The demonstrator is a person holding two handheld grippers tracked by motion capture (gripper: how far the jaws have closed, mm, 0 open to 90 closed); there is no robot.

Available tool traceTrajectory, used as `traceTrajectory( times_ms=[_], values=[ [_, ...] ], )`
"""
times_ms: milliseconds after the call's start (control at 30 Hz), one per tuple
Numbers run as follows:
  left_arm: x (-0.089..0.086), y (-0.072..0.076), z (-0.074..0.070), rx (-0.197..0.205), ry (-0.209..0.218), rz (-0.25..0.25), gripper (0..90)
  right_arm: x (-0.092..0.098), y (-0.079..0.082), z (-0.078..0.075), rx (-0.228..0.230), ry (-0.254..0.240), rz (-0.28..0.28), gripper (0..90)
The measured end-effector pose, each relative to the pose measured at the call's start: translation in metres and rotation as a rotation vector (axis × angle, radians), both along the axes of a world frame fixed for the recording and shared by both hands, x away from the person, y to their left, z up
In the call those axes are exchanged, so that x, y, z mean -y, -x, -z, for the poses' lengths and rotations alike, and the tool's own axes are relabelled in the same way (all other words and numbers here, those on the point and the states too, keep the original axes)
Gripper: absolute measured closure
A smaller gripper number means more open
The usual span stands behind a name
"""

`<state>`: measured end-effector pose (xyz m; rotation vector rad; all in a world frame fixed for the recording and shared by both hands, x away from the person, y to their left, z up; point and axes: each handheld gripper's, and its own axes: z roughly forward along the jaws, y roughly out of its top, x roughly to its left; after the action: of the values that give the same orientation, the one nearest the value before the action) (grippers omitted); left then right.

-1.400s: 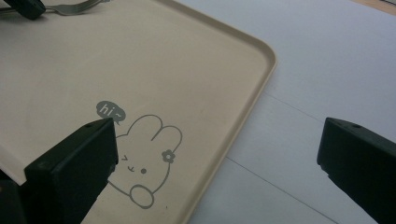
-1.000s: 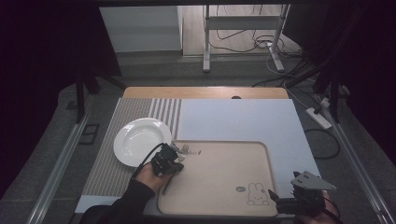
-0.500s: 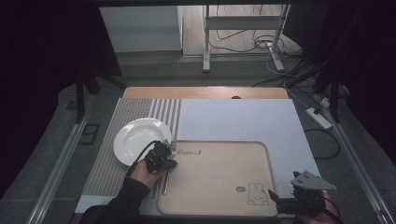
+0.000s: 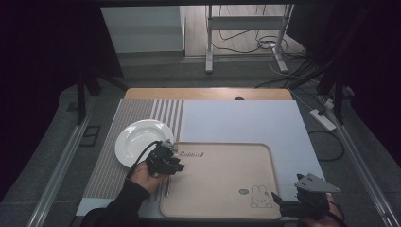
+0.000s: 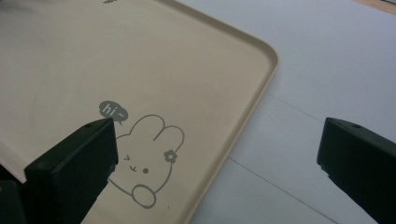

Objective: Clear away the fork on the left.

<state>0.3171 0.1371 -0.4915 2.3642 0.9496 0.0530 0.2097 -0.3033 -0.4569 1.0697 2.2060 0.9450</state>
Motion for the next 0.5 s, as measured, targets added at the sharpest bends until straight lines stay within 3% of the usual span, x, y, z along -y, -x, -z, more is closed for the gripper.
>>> traceTrajectory(
  times_ms=[167,367,500],
  values=[
    [-0.009,-0.001,0.000,0.008,-0.001,-0.012,49.0,0.000,0.000,0.000,0.000,-0.001,0.002,0.0],
    [-0.019,-0.002,0.000,0.044,0.068,-0.027,32.6,0.000,0.000,0.000,0.003,-0.005,0.003,0.0],
    [-0.024,-0.003,0.000,0.041,0.104,-0.033,16.8,0.000,0.000,0.000,0.003,-0.004,0.002,0.0]
  ],
)
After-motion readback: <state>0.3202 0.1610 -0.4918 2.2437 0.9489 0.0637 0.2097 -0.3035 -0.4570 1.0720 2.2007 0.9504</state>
